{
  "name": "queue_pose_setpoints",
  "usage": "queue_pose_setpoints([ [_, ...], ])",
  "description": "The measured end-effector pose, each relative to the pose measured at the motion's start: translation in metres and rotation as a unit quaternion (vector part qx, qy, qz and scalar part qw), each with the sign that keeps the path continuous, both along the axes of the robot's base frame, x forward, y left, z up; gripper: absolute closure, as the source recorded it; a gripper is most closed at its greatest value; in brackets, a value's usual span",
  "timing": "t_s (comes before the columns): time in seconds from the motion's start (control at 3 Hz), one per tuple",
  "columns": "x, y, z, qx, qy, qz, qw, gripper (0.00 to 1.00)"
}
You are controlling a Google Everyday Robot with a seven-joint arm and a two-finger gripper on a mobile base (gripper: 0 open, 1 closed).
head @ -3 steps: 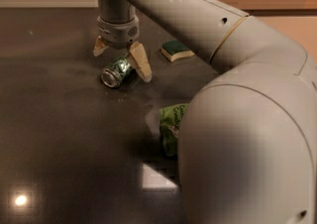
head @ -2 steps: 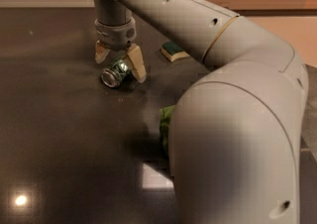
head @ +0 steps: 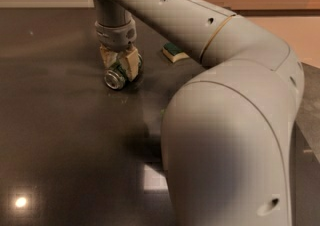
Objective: Pick green can
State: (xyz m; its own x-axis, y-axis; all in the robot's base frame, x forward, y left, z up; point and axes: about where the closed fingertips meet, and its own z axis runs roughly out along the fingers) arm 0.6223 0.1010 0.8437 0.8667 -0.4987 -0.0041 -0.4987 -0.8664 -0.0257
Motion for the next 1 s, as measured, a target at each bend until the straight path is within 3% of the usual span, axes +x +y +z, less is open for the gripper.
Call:
queue_pose_setpoints([
  [0.33,-0.003,-0.007,0.04,0.029,-0.015,-0.034,0.9989,1.0],
  [0.67,-0.005,-0.006,0.082,0.066,-0.031,-0.059,0.9955,1.0],
  [1.0,-0.016,0.004,0.124,0.106,-0.045,-0.061,0.9914,1.0],
])
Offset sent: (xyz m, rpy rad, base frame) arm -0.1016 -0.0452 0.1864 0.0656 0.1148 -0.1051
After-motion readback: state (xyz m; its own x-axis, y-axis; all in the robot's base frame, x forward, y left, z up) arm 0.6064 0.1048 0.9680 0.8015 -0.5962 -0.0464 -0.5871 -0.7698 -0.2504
